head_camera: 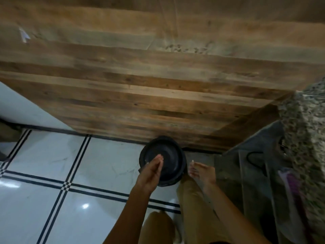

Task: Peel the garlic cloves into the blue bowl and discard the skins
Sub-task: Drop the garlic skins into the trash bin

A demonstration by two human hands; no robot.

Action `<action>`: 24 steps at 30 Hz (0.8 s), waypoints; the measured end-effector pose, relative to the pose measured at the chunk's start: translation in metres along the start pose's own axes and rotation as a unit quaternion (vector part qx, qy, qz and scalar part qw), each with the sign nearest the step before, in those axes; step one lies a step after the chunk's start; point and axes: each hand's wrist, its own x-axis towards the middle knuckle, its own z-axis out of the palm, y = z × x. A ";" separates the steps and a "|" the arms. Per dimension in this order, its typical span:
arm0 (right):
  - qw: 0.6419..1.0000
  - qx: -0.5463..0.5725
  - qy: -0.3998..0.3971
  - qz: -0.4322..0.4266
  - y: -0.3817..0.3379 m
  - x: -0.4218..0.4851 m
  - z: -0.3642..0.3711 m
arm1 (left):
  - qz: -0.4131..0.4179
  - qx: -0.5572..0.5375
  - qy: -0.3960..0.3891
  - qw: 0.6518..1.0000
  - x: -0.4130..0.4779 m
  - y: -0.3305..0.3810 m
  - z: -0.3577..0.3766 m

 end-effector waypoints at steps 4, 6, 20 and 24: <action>0.999 -0.048 0.001 -0.003 0.007 0.021 -0.001 | -0.002 -0.057 -0.002 0.998 0.021 -0.036 0.010; 0.997 -0.079 0.015 -0.009 0.012 0.042 -0.003 | -0.004 -0.038 -0.009 0.999 0.036 -0.062 0.022; 0.940 -0.317 -0.110 0.052 0.157 0.343 0.077 | 0.212 0.313 0.276 0.884 0.251 -0.106 -0.018; 0.963 -0.188 -0.099 0.169 0.137 0.314 0.086 | 0.383 0.508 0.197 0.745 0.269 -0.119 -0.052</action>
